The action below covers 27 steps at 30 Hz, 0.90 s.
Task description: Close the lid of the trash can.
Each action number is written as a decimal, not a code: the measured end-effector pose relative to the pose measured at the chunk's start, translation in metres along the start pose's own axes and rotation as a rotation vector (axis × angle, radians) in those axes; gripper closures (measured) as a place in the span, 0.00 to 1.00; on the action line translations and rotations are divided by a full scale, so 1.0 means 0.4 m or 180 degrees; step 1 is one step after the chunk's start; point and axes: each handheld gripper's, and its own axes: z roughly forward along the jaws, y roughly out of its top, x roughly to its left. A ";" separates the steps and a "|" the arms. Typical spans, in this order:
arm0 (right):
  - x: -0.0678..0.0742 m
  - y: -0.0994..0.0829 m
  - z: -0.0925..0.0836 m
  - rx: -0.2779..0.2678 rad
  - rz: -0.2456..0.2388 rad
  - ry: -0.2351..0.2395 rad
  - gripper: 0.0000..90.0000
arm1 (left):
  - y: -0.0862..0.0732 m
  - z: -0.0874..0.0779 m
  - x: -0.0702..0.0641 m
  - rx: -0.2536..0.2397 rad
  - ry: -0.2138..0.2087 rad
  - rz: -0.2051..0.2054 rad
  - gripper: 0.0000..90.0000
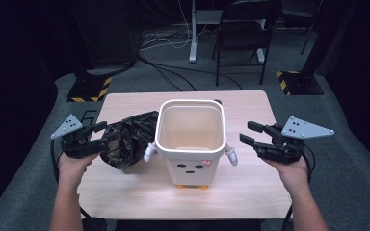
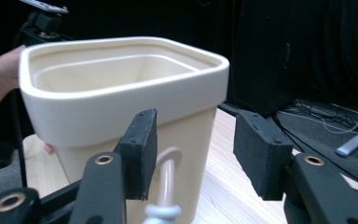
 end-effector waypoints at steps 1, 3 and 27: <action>-0.001 -0.007 0.002 0.0006 0.0002 -0.0015 0.54 | 0.000 0.000 0.000 -0.0001 0.0000 0.0001 0.40; -0.001 -0.020 0.004 0.0029 0.0016 -0.0045 0.54 | 0.000 0.000 0.000 0.0001 0.0004 0.0000 0.40; -0.009 -0.163 0.017 0.0213 0.0032 -0.0598 0.54 | -0.006 0.006 0.005 0.0030 0.0047 0.0004 0.39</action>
